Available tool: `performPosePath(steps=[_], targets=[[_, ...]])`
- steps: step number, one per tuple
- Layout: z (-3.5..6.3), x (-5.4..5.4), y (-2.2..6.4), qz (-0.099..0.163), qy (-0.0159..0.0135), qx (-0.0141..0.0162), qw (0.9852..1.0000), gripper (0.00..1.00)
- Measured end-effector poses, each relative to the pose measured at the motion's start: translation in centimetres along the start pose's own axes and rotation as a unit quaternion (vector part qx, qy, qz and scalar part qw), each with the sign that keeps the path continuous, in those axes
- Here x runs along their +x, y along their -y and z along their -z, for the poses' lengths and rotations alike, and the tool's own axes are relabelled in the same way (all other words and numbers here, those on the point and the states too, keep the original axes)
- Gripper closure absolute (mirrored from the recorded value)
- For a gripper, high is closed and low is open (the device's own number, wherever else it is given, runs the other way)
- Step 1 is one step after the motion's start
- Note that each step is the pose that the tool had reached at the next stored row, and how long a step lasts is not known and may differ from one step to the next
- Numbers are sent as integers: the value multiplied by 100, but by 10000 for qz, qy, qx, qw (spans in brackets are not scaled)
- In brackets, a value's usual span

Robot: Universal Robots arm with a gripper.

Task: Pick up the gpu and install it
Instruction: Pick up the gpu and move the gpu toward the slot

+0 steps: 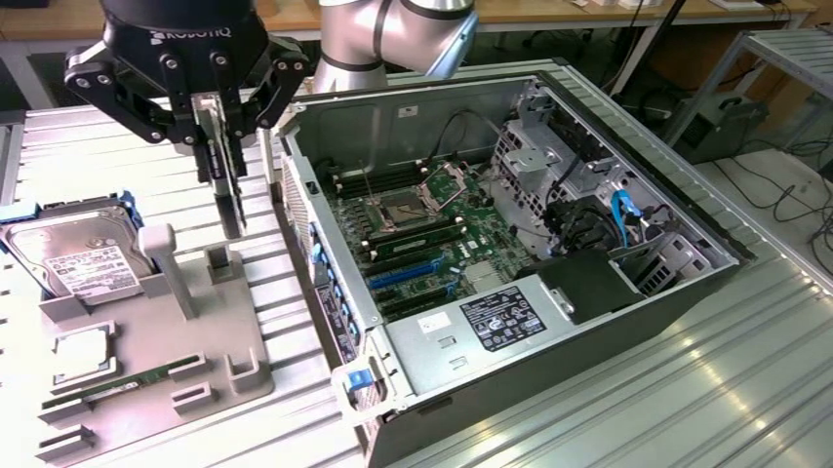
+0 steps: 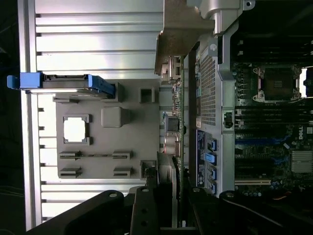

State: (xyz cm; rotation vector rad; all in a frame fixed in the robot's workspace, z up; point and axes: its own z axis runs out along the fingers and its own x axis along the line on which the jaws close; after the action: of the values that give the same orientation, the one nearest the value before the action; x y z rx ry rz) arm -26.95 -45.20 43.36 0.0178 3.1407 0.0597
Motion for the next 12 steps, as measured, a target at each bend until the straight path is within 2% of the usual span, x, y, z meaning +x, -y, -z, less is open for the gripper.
performPosePath(steps=[12], targets=[[0,-138,-2,0,0,0,10000,72]])
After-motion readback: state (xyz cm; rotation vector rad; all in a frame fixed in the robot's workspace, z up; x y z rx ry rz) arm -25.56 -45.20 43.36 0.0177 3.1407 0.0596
